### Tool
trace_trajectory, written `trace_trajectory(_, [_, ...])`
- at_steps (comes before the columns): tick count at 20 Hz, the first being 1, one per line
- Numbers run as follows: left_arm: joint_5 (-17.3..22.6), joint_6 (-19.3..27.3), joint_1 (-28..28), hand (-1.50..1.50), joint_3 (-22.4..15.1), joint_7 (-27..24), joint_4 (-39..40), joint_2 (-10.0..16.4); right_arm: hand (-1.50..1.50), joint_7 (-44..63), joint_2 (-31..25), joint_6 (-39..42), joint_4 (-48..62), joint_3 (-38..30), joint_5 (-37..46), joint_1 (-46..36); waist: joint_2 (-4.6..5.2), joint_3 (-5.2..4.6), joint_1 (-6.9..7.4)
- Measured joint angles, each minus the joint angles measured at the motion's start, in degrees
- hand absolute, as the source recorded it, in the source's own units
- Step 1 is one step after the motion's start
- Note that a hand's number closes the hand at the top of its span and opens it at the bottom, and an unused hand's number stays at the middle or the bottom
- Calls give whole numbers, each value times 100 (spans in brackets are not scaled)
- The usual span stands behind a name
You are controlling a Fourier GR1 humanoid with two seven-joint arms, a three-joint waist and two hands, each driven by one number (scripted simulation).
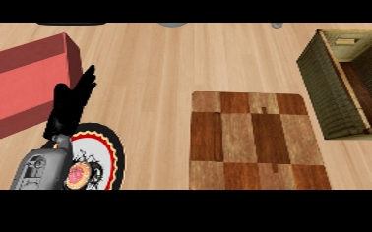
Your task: Pick the can from the cutting board and place it in the basket
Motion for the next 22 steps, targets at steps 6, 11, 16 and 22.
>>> trace_trajectory(6, [-8, -44, -32, 0, 10, -93, 76, 7, 150, -994, -628, -247, 360, -279, -100, 627, -1, 2, -3])
trace_trajectory(11, [-27, -29, -27, 0, 7, 13, -23, -10, 150, -1676, -817, -451, 539, -491, -283, 1160, -7, 3, 0])
trace_trajectory(16, [-13, -80, 6, 0, 75, -119, 72, 34, 150, -2124, -919, -622, 594, -585, -350, 1699, -8, 2, -3])
trace_trajectory(22, [-23, -87, 25, 0, 76, -88, 42, 14, -150, -2235, -741, -884, 1032, -895, -572, 1986, -6, 2, 13])
